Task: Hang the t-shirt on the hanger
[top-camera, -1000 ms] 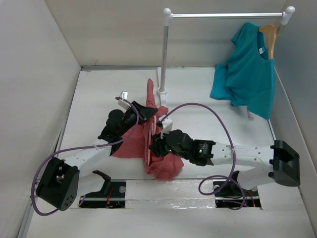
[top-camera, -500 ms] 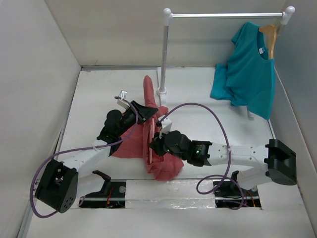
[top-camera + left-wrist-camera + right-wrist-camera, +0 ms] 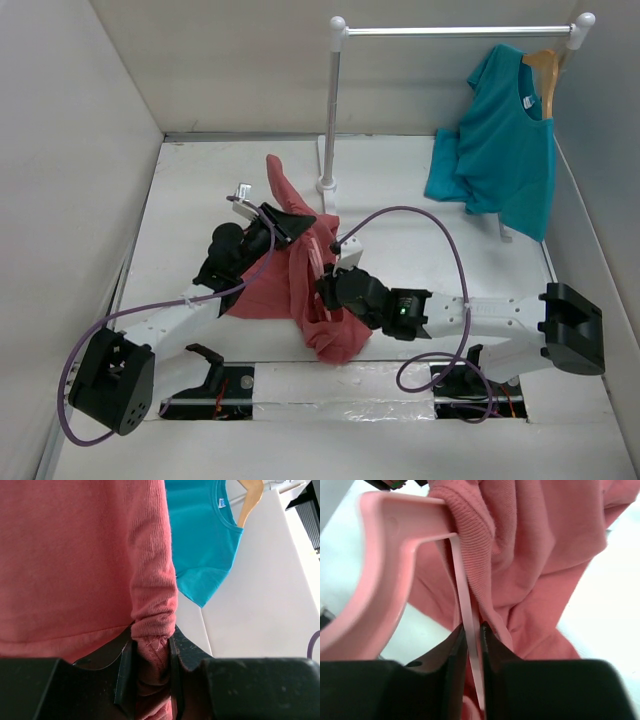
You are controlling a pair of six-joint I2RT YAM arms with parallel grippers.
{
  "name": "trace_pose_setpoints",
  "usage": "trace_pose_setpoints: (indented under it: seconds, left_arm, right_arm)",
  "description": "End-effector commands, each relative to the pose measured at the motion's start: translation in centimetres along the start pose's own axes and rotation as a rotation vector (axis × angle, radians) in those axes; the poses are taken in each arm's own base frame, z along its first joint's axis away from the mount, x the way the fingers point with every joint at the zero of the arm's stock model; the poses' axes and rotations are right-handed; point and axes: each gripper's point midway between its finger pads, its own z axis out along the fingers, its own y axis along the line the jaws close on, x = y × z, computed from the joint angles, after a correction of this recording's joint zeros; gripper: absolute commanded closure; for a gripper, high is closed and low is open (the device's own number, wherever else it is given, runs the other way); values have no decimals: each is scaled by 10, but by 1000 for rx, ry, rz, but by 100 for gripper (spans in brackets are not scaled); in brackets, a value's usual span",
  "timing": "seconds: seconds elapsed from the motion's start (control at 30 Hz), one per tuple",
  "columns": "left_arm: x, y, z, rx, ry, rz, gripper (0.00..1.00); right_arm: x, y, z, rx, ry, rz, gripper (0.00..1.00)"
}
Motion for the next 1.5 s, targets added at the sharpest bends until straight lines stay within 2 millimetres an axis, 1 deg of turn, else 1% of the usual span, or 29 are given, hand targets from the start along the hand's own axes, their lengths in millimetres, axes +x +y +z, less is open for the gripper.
trace_pose_setpoints:
  seconds: [0.0, 0.07, 0.13, 0.17, 0.2, 0.27, 0.3, 0.33, 0.37, 0.4, 0.43, 0.5, 0.53, 0.57, 0.6, 0.67, 0.7, 0.8, 0.87, 0.9, 0.93, 1.0, 1.03, 1.13, 1.27, 1.33, 1.37, 1.43, 1.47]
  left_arm:
    - [4, -34, -7, 113, 31, -40, 100]
    - [5, -34, -10, 120, 29, -49, 100]
    - [4, -32, -9, 107, 27, -44, 100]
    - [2, -36, -8, 108, 25, -33, 100]
    - [2, -31, -7, 81, 27, -14, 98]
    - [-3, -28, -7, 55, 1, 13, 87]
    - [-5, -26, -7, 44, -8, 30, 75]
    - [-9, -26, -6, 30, -18, 47, 69]
    - [-18, -31, -3, 17, -50, 73, 64]
    - [-19, -23, -3, -26, -45, 112, 59]
    - [-21, -23, -3, -36, -53, 128, 49]
    - [-30, -24, -4, -48, -93, 156, 42]
    - [-31, -22, -4, -61, -96, 162, 38]
    - [-42, -25, -3, -71, -124, 175, 37]
    - [-42, -20, -4, -99, -121, 198, 36]
    - [-52, -20, -7, -119, -170, 220, 35]
    - [-59, -19, -8, -130, -194, 228, 36]
    - [-76, -16, -12, -182, -254, 274, 41]
    - [-89, -12, -16, -208, -308, 281, 41]
    - [-93, -16, -16, -195, -329, 287, 40]
    - [-96, -19, -17, -187, -343, 293, 35]
    - [-102, -27, -17, -177, -362, 303, 32]
    - [-105, -33, -15, -157, -373, 303, 33]
    - [-106, -40, -13, -124, -377, 306, 33]
    - [-101, -29, -3, -155, -336, 315, 34]
    - [-100, -34, -1, -123, -336, 318, 31]
    - [-92, -37, 2, -96, -292, 325, 31]
    - [-90, -38, 5, -87, -272, 351, 30]
    - [-84, -39, 6, -67, -246, 358, 30]
  right_arm:
    - [-28, -18, 3, 100, -136, 15, 86]
    - [-30, -17, 4, 102, -144, 9, 99]
    - [-33, -17, 4, 99, -150, 2, 100]
    - [-35, -15, 1, 81, -153, 6, 100]
    - [-34, -15, -1, 70, -152, -3, 100]
    - [-36, -14, -7, 46, -146, -9, 100]
    - [-38, -18, -16, 42, -142, -14, 100]
    - [-40, -18, -22, 30, -141, -14, 100]
    - [-37, -13, -27, -14, -123, -13, 100]
    - [-46, -16, -37, -37, -133, -3, 100]
    - [-44, -21, -40, -45, -122, -10, 100]
    - [-40, -21, -48, -71, -98, -27, 100]
    - [-47, -21, -56, -84, -112, -15, 100]
    - [-46, -24, -59, -90, -108, -10, 100]
    - [-47, -23, -63, -106, -106, -16, 100]
    - [-50, -21, -70, -146, -108, -18, 100]
    - [-44, -23, -71, -146, -85, -34, 100]
    - [-45, -25, -77, -172, -66, -33, 100]
    - [-48, -24, -81, -200, -64, -39, 100]
    - [-48, -30, -82, -184, -54, -44, 100]
    - [-48, -33, -82, -179, -51, -46, 100]
    - [-49, -42, -84, -171, -35, -43, 100]
    - [-49, -41, -85, -189, -34, -43, 100]
    - [-49, -45, -88, -198, -39, -36, 100]
    - [-58, -46, -95, -216, -70, -25, 100]
    - [-57, -48, -98, -211, -60, -33, 100]
    - [-59, -47, -100, -218, -60, -33, 100]
    - [-60, -48, -101, -217, -51, -42, 100]
    - [-59, -47, -100, -218, -45, -47, 100]
